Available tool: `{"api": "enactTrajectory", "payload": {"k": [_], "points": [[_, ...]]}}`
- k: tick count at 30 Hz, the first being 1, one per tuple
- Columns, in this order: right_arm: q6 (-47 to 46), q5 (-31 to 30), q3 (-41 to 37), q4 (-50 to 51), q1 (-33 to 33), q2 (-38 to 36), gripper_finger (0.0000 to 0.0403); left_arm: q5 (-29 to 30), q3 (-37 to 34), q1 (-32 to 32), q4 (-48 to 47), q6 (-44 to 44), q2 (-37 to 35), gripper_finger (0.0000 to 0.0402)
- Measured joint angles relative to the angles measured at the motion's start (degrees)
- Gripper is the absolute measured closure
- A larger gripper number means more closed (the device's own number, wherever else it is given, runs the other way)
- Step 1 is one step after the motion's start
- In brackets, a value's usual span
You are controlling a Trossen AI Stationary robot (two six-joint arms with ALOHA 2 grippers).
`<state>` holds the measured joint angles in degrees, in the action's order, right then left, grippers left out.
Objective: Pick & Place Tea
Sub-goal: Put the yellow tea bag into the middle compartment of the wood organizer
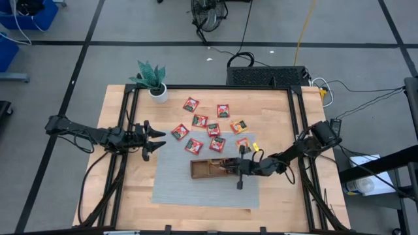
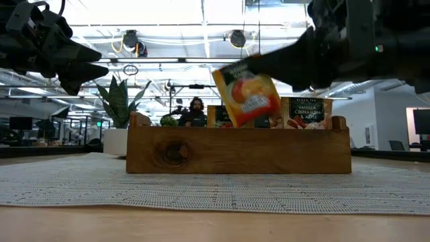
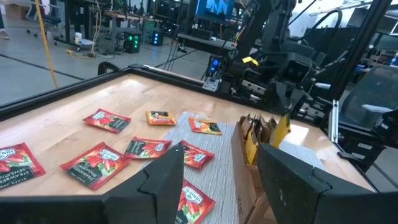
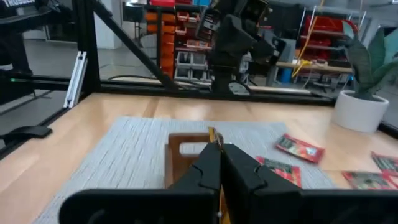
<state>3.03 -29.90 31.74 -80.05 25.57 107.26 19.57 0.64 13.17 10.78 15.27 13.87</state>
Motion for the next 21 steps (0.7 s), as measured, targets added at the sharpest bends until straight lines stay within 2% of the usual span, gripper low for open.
{"api": "enactTrajectory", "payload": {"k": [5,10,16,21], "points": [[4.0,0.04,3.64,-2.43,-0.08,4.06,0.0403,0.0,0.0,-0.02,-0.02,-0.02,0.0,0.0197],[2.39,-0.36,6.14,-2.58,-1.58,8.84,0.0403,0.0,0.0,0.0,-0.06,0.0,0.0,0.0197],[3.62,-4.64,6.26,-9.62,-2.32,13.68,0.0403,0.0,0.0,-0.01,-0.07,0.0,0.0,0.0197],[4.4,-5.18,6.28,-9.74,-2.26,14.08,0.0403,0.0,0.0,-0.02,-0.07,0.0,0.0,0.0197]]}}
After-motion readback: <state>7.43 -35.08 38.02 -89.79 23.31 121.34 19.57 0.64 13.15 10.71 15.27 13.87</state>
